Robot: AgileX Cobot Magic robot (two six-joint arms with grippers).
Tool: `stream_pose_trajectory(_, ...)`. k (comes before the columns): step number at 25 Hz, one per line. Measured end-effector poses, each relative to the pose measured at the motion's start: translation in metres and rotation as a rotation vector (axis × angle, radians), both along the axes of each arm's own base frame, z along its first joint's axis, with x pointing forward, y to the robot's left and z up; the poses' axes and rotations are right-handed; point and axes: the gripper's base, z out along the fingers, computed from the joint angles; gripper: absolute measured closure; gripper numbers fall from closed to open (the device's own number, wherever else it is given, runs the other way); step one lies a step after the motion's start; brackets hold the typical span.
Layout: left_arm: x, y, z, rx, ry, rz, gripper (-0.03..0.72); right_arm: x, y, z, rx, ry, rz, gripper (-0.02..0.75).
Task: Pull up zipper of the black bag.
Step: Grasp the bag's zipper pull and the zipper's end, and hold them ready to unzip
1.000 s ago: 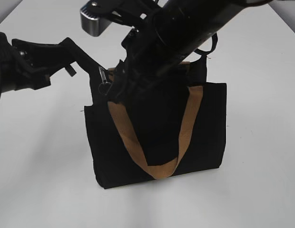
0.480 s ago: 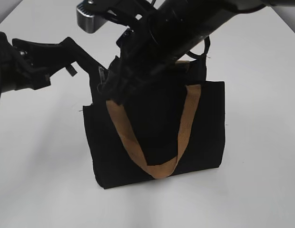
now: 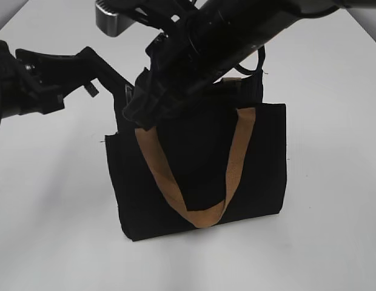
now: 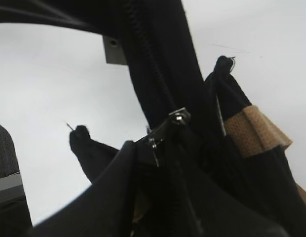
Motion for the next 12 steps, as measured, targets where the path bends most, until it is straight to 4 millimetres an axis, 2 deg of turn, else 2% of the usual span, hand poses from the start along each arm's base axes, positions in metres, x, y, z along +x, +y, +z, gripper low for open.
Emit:
stream_pose_trajectory(5,-0.001,-0.001,0.001,-0.015,0.000,-0.010,0.684,0.003,0.002,-0.010,-0.015,0.022,0.000,0.584)
stream_pose_trajectory(7,-0.001,-0.001,0.001,-0.024,0.008,-0.010,0.685,0.003,0.003,-0.011,-0.016,0.024,0.000,0.632)
stream_pose_trajectory(9,-0.001,-0.001,0.001,-0.031,0.011,-0.011,0.685,0.003,0.003,-0.011,-0.017,0.024,0.002,0.721)
stream_pose_trajectory(12,-0.001,-0.001,0.001,-0.036,0.015,-0.012,0.685,0.002,0.002,-0.008,-0.015,0.023,0.005,0.738)
